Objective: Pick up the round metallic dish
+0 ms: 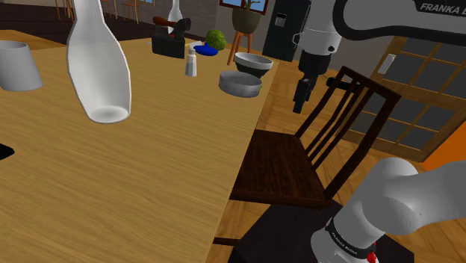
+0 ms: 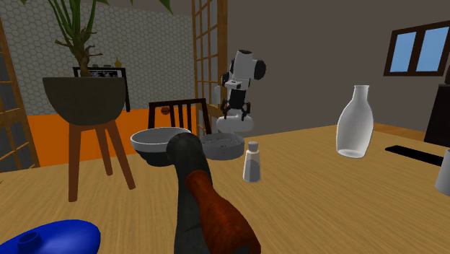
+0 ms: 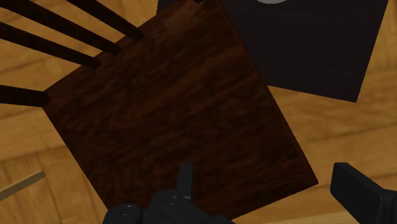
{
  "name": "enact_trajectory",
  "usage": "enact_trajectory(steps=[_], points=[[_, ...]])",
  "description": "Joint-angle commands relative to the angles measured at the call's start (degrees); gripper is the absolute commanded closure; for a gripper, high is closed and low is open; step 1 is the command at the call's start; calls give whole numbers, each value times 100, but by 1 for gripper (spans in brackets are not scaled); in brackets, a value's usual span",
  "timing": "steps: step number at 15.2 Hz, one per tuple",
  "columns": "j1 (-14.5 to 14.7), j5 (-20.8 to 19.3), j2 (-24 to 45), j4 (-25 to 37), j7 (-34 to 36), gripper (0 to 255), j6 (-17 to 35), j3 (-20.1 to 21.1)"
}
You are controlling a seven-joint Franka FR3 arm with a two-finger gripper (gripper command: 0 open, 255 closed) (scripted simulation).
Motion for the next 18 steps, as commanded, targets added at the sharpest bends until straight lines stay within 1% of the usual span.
enact_trajectory(steps=[1, 6, 10, 14, 18], points=[[0, 0, 0, 0, 0, 0, 0, 0], [-157, -231, 1008, 701, -139, 0, 412, -157], [-262, -374, 1816, 1380, -243, 0, 628, -263], [-351, -483, 2629, 2170, -349, 0, 742, -357], [-429, -559, 3461, 3088, -465, 0, 750, -441]])
